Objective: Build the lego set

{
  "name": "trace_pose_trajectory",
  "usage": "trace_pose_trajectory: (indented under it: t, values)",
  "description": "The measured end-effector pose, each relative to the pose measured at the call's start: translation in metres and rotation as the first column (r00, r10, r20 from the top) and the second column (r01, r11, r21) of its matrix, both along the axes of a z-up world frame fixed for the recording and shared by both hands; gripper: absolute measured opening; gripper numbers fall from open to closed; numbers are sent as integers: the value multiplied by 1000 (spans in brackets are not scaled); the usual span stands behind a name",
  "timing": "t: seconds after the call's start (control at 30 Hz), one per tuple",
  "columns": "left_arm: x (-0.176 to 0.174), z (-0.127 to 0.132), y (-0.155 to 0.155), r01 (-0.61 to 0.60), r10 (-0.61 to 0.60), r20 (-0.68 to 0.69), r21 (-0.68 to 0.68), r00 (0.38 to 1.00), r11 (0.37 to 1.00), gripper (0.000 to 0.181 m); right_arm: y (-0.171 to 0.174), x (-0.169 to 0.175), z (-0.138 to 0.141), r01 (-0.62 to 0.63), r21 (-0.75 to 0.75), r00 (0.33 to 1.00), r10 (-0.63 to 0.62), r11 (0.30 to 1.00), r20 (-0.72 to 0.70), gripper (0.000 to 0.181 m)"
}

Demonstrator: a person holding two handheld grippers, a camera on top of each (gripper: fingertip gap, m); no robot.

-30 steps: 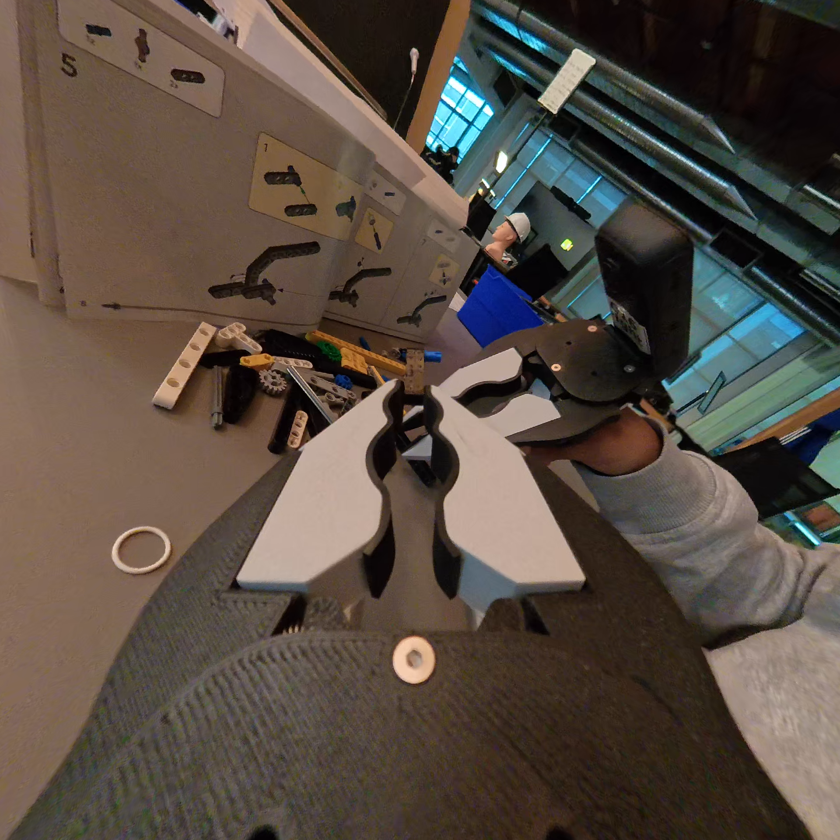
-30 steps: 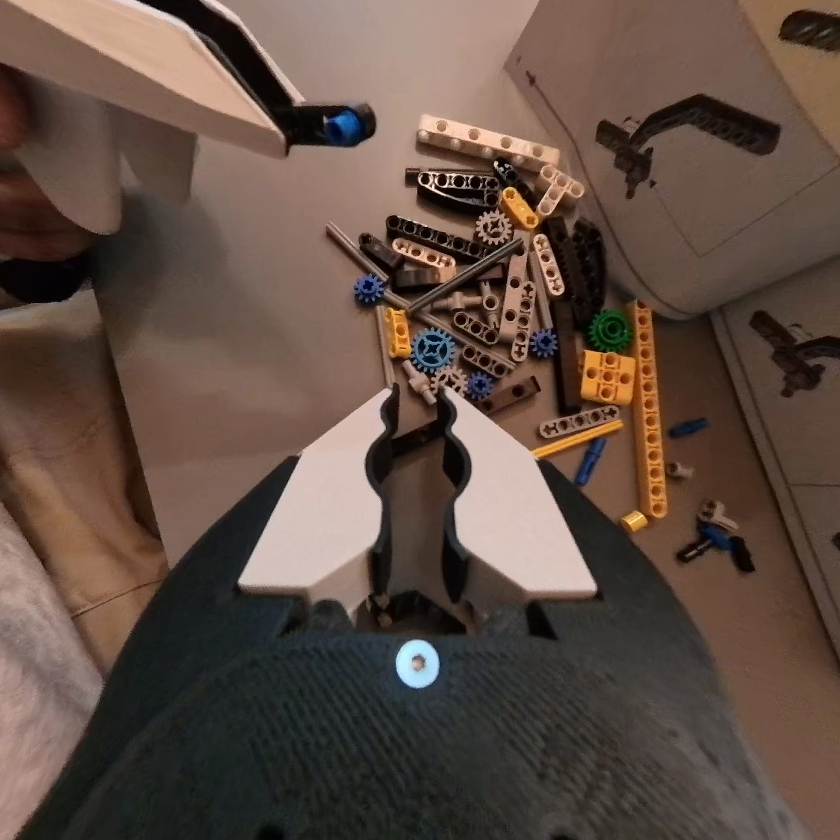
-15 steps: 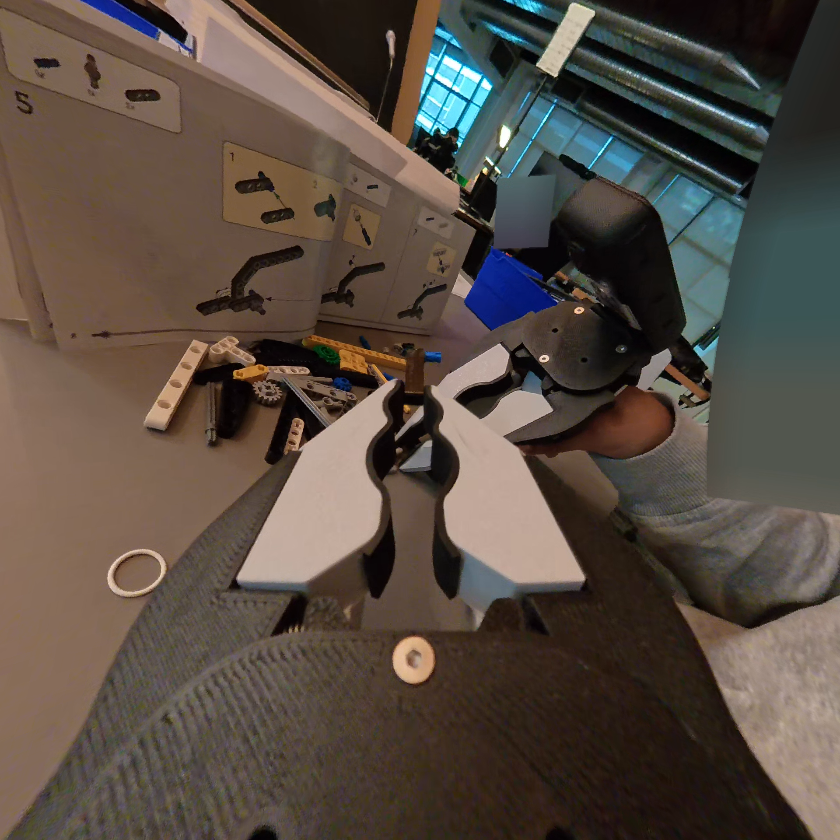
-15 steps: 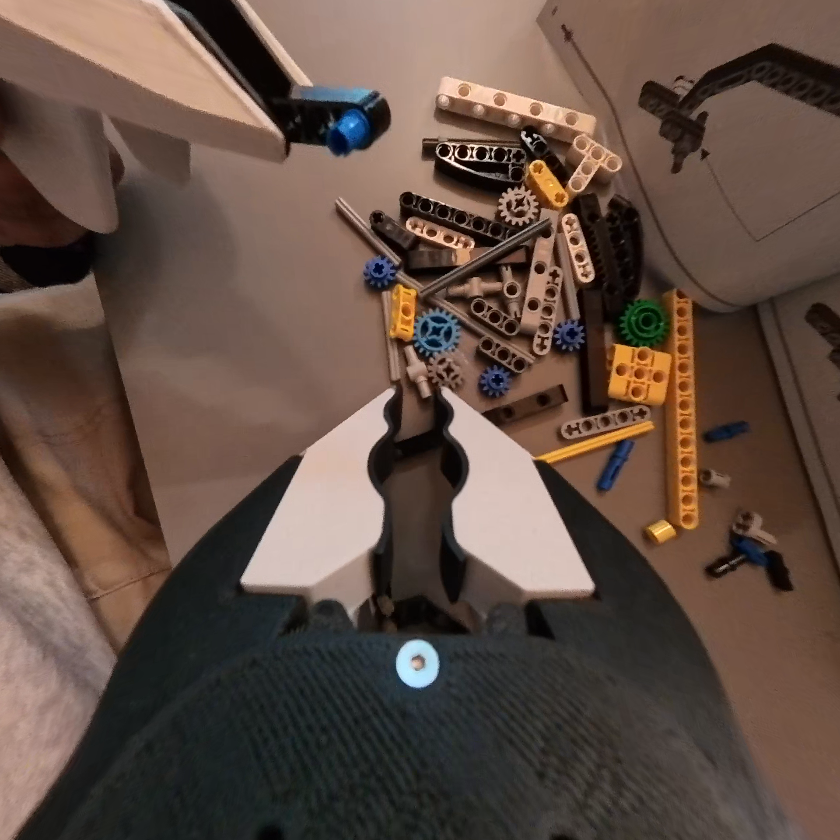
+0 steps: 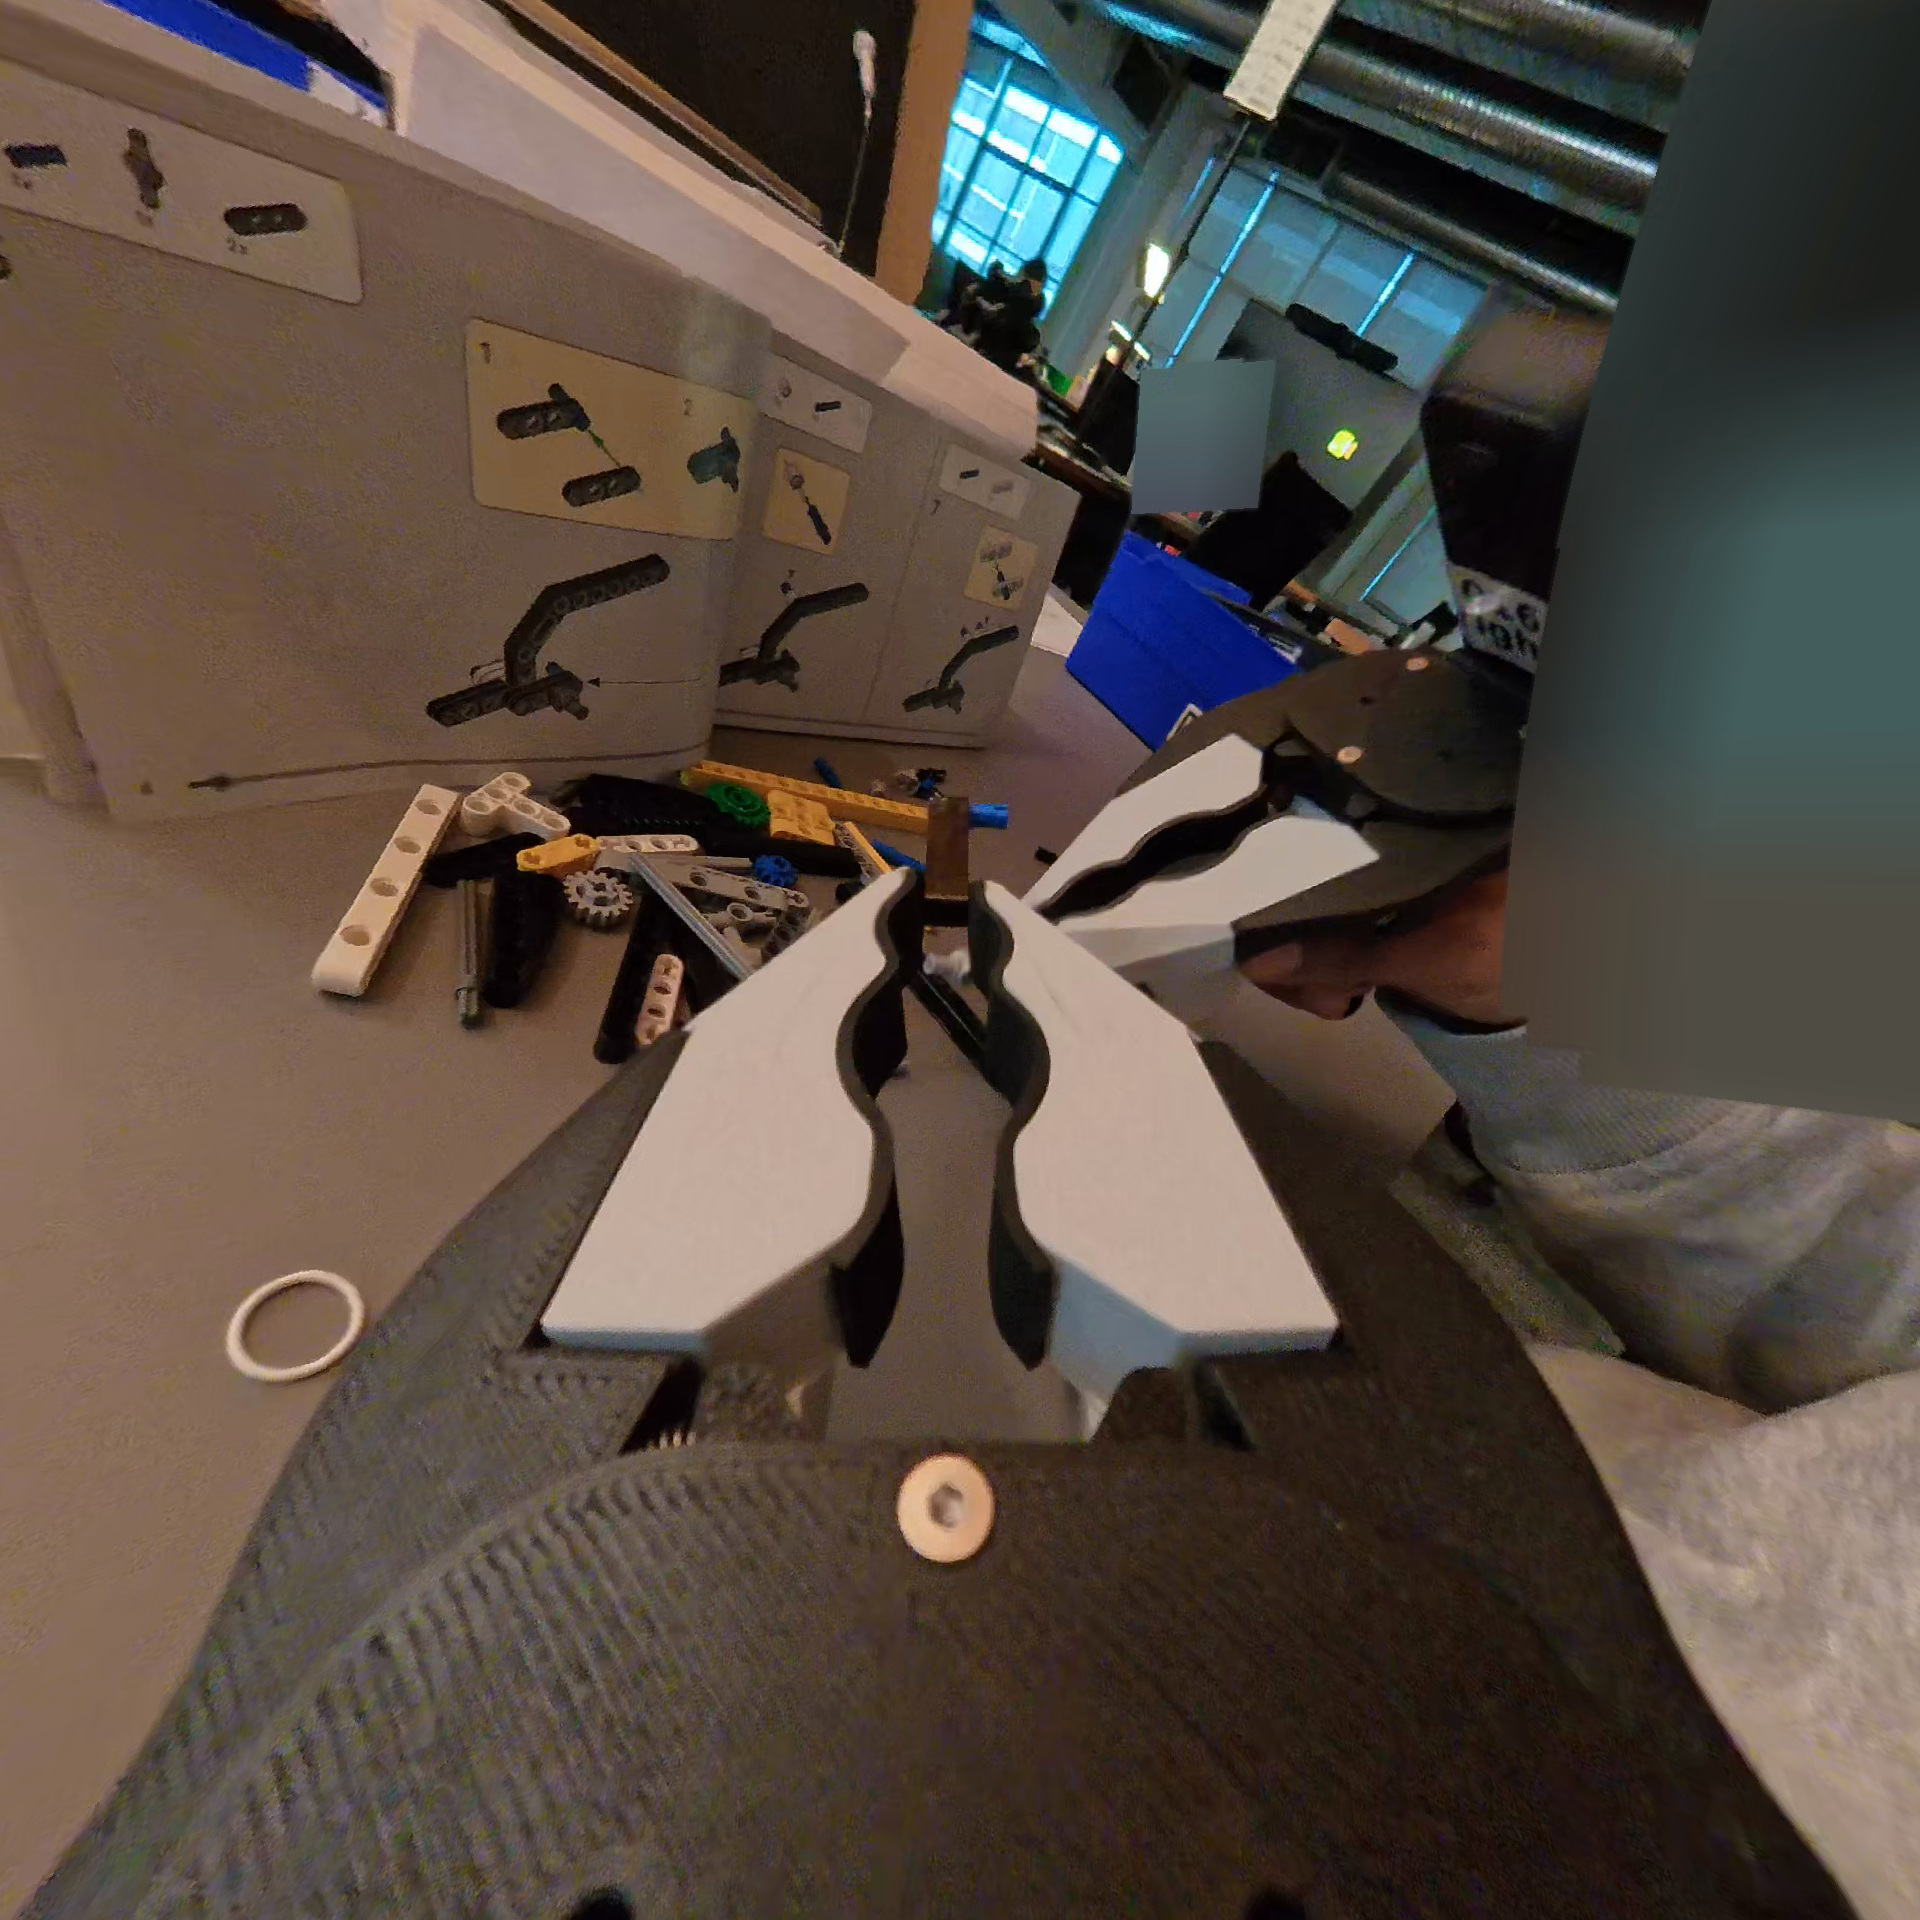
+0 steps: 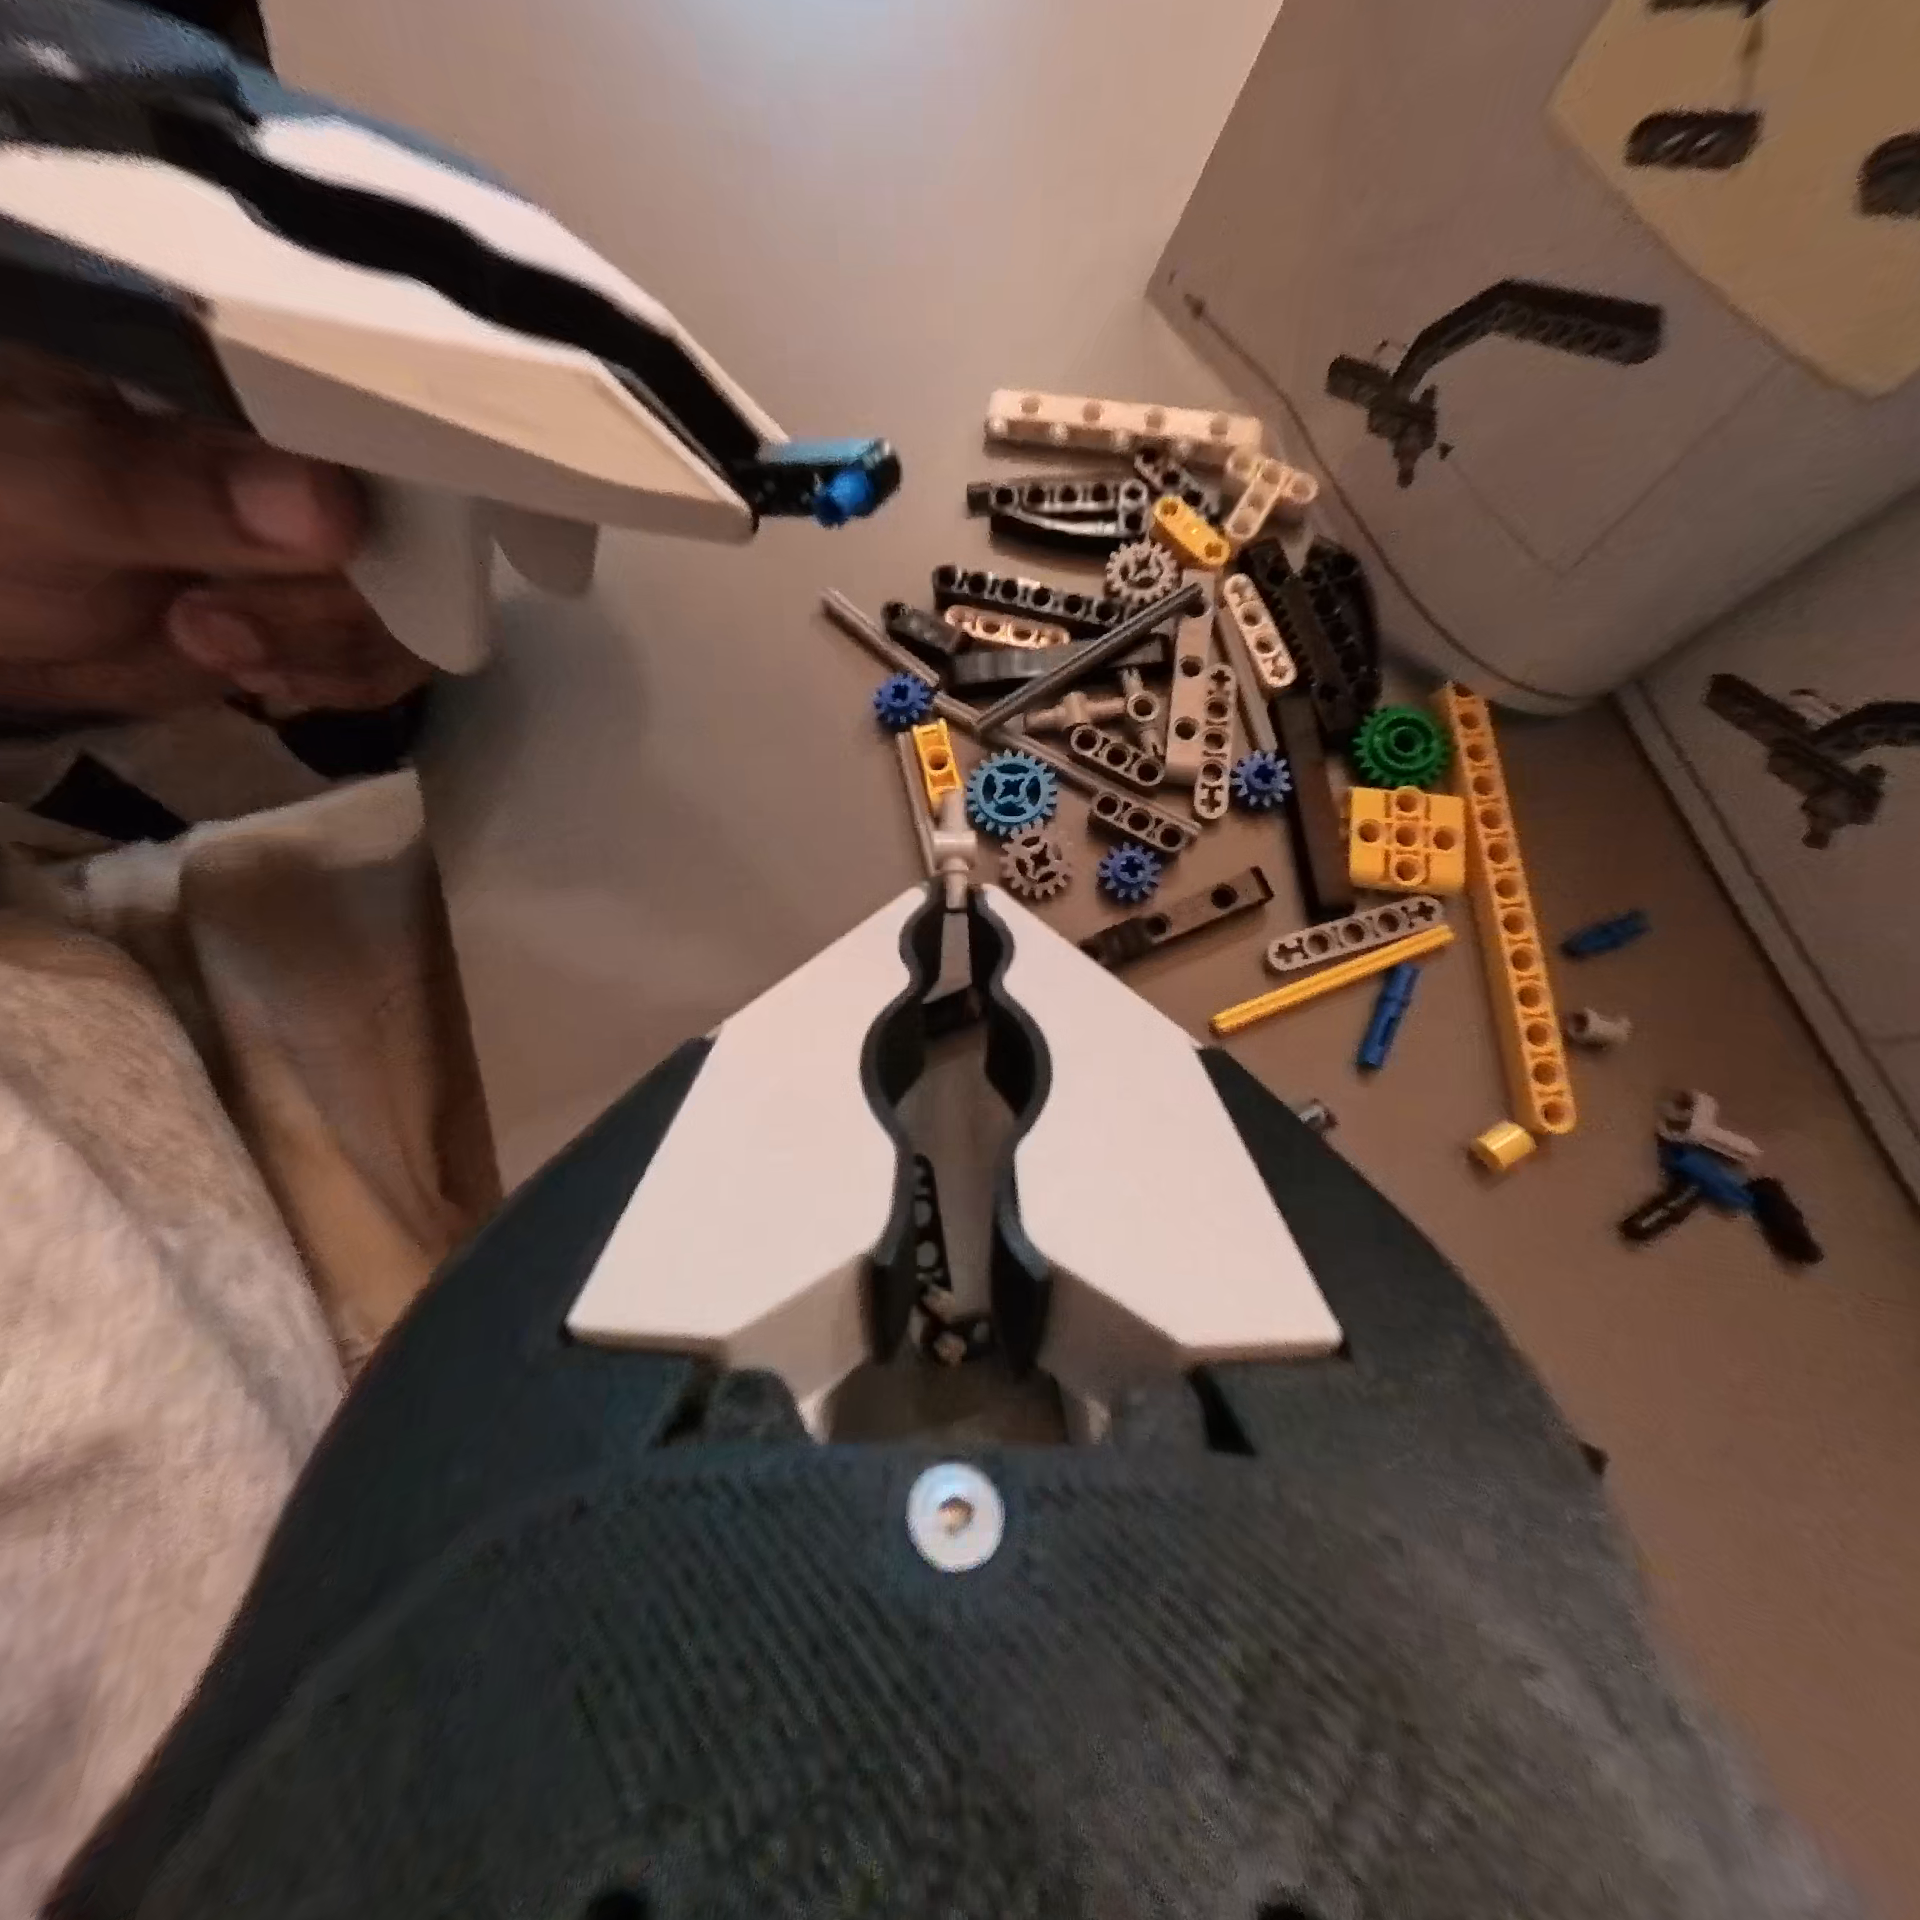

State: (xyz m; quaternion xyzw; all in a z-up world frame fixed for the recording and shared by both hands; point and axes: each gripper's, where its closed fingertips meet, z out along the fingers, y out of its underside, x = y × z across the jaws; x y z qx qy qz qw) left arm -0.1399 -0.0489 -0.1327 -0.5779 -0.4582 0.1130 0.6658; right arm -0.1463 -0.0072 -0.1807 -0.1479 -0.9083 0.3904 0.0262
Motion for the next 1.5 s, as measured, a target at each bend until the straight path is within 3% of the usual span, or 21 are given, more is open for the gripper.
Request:
trace_pose_trajectory:
  t: [0.03,0.23,0.4,0.5,0.57,0.6,0.7,0.8,0.97,1.2,1.5]
  values:
    - [1,0,3,9,-9,-6,-11,1000,1000,6,1,1,5,7,-42,1000,-7,999,-1,3]
    - [19,18,33,102,-104,-136,-18,985,995,6,55,0,38,177,-164,980,-190,970,-66,3]
    - [26,21,50,122,-127,-197,-36,972,992,6,107,20,60,245,-380,961,-276,892,-29,2]
    - [24,18,59,139,-134,-165,19,977,990,6,136,24,94,234,-648,915,-390,725,-107,2]
    - [21,30,65,154,-130,-150,166,980,974,6,160,25,117,221,-786,863,-491,577,-118,1]
    - [19,35,70,165,-135,-144,226,980,960,6,166,25,122,220,-807,855,-507,549,-112,1]
    - [9,26,90,194,-179,-101,163,979,967,6,161,20,113,223,-771,874,-472,597,-112,1]
    - [4,25,100,212,-203,-163,38,966,977,6,144,26,98,205,-752,910,-404,627,-89,1]
    - [8,35,82,154,-131,-244,78,961,985,6,117,36,79,175,-700,944,-319,692,-79,2]
    - [-1,22,70,114,-107,-137,41,985,993,6,98,31,60,154,-569,934,-307,808,-183,2]
    - [-7,9,70,68,-69,-57,-25,996,997,6,99,24,59,177,-573,934,-320,800,-158,2]
